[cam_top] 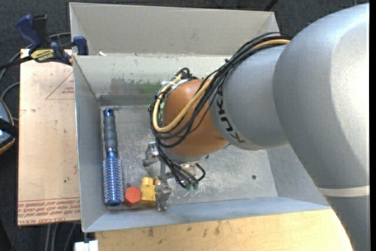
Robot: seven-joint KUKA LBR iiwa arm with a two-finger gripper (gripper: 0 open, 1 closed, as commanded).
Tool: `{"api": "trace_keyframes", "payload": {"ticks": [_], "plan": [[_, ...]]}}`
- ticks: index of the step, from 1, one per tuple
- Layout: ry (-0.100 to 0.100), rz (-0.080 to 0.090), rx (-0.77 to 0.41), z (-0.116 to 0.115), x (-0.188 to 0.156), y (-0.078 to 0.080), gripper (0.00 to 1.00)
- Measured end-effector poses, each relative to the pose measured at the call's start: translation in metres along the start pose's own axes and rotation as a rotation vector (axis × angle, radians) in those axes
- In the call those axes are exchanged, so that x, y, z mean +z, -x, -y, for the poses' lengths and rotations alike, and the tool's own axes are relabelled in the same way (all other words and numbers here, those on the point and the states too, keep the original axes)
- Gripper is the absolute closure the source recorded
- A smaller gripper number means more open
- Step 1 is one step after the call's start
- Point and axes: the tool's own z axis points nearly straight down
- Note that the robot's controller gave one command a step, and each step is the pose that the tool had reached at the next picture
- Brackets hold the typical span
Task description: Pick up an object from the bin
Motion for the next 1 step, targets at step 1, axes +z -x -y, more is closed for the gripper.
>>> {"api": "trace_keyframes", "payload": {"ticks": [1], "plan": [[0.005, 0.029, 0.007, 0.0000, -0.0060, 0.0077, 1.00]]}}
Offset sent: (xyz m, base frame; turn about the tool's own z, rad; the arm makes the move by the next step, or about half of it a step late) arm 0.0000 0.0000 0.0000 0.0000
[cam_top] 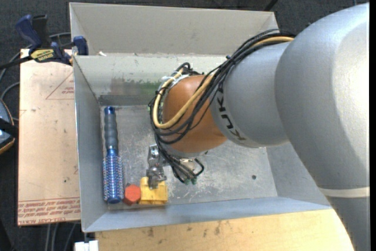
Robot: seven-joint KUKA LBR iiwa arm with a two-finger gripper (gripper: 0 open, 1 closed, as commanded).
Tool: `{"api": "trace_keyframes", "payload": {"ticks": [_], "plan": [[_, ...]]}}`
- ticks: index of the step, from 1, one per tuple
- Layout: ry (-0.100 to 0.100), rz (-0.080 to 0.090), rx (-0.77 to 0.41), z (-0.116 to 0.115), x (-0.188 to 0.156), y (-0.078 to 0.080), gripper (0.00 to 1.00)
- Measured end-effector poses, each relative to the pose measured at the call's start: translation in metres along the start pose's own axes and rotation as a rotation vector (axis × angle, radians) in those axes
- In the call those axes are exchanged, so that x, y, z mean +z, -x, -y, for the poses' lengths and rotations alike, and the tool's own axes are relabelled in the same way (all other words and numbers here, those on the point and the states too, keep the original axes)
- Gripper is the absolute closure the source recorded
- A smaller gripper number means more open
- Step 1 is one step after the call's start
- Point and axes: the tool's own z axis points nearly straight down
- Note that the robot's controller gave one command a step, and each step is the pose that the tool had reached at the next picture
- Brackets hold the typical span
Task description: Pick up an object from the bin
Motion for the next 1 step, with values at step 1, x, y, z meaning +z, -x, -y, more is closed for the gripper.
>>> {"api": "trace_keyframes", "payload": {"ticks": [1], "plan": [[-0.001, -0.030, 0.039, -0.0543, -0.0126, -0.0016, 1.00]]}}
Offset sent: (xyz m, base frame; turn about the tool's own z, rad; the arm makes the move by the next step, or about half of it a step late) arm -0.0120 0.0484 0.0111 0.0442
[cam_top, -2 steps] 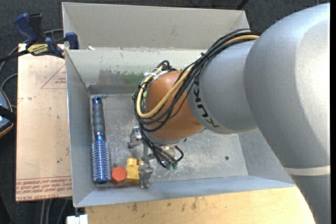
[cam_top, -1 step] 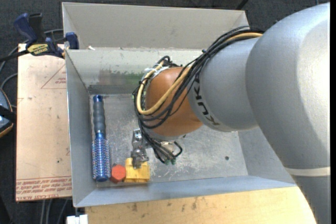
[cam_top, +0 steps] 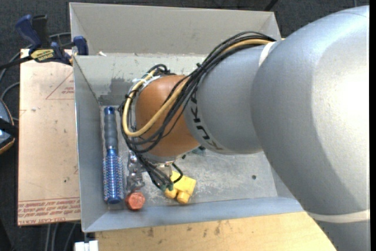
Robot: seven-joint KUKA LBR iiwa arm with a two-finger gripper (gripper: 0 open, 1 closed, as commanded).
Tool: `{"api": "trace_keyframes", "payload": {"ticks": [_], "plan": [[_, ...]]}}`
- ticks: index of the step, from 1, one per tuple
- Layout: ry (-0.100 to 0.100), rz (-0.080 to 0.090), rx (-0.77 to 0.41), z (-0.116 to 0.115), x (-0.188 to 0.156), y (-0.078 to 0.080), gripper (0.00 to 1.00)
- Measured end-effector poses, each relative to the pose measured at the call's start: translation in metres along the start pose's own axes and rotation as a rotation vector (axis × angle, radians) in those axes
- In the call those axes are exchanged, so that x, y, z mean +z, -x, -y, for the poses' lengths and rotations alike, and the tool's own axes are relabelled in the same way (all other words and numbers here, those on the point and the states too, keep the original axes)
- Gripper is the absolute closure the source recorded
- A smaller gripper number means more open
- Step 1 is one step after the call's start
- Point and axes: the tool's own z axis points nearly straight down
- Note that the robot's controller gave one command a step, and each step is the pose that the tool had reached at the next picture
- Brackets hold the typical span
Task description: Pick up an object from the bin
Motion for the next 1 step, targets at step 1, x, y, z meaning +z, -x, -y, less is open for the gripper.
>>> {"api": "trace_keyframes", "payload": {"ticks": [1], "plan": [[0.004, 0.034, 0.010, 0.0040, -0.0048, 0.0094, 0.00]]}}
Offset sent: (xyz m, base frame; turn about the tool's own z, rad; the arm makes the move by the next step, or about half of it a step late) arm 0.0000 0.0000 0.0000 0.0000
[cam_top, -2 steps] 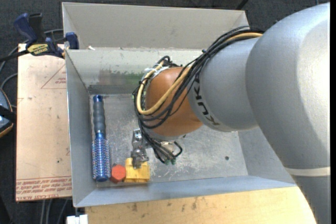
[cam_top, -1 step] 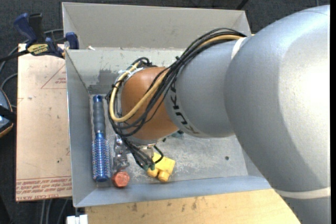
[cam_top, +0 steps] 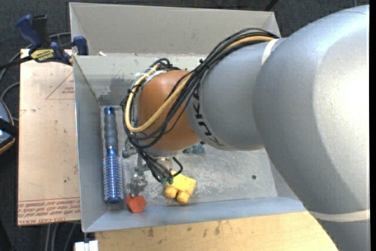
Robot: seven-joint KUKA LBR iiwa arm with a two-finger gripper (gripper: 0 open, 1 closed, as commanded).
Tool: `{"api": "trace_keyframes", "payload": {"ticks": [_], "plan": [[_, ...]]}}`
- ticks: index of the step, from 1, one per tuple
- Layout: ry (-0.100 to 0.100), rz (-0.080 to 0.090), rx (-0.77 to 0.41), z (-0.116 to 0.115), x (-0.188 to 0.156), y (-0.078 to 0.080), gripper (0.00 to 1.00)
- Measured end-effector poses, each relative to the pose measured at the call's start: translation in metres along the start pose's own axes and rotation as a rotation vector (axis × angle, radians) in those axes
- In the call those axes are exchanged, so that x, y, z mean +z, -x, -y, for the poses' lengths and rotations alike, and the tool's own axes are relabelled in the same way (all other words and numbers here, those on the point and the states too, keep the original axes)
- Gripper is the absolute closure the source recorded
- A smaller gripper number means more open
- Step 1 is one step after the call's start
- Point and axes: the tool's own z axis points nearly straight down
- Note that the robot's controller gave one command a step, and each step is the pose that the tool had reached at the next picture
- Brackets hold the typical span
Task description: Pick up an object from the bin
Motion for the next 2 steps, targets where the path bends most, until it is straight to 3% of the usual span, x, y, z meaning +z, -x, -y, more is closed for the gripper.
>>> {"api": "trace_keyframes", "payload": {"ticks": [1, 2], "plan": [[-0.012, -0.037, -0.015, 0.114, -0.033, -0.015, 0.00], [-0.005, -0.024, -0.119, 0.105, 0.032, -0.024, 0.00]]}}
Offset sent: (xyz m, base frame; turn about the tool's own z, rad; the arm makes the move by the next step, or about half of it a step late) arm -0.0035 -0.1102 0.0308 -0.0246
